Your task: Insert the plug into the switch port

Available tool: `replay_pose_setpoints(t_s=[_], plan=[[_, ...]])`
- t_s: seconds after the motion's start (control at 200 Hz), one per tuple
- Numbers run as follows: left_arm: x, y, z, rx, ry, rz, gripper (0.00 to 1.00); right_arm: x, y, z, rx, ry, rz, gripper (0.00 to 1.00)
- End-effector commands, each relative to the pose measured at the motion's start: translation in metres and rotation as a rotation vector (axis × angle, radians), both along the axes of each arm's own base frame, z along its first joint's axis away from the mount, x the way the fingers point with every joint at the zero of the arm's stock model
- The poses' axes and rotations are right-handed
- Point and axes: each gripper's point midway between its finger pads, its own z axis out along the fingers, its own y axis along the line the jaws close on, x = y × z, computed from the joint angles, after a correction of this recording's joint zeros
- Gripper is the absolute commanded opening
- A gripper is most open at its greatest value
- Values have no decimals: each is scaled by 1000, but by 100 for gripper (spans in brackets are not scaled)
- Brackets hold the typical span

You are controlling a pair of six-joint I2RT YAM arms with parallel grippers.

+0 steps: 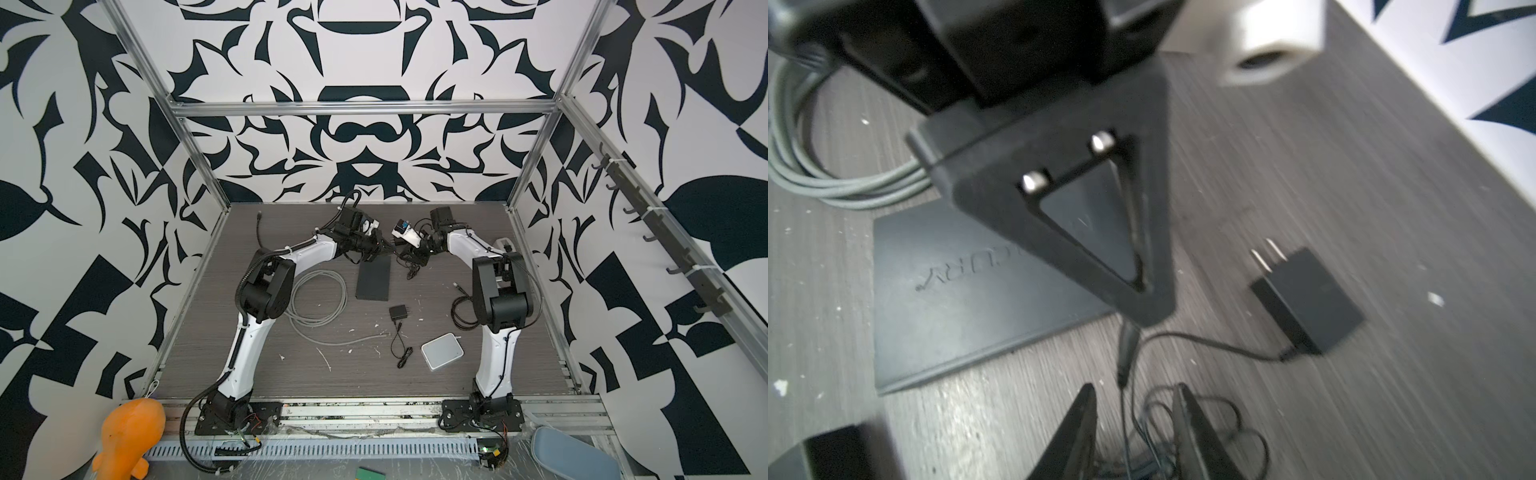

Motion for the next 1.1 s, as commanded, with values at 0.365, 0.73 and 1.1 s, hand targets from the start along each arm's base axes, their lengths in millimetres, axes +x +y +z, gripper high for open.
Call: replay_pose_setpoints(t_s=[0.365,0.73,1.1], plan=[[5,0,12,-19,-16,3,6,14,10,18,65,-44,5,30],[5,-1,11,-28,-7,7,6,14,15,13,75,-40,21,31],[4,1,12,-27,-3,16,6,10,19,13,80,-38,41,27]])
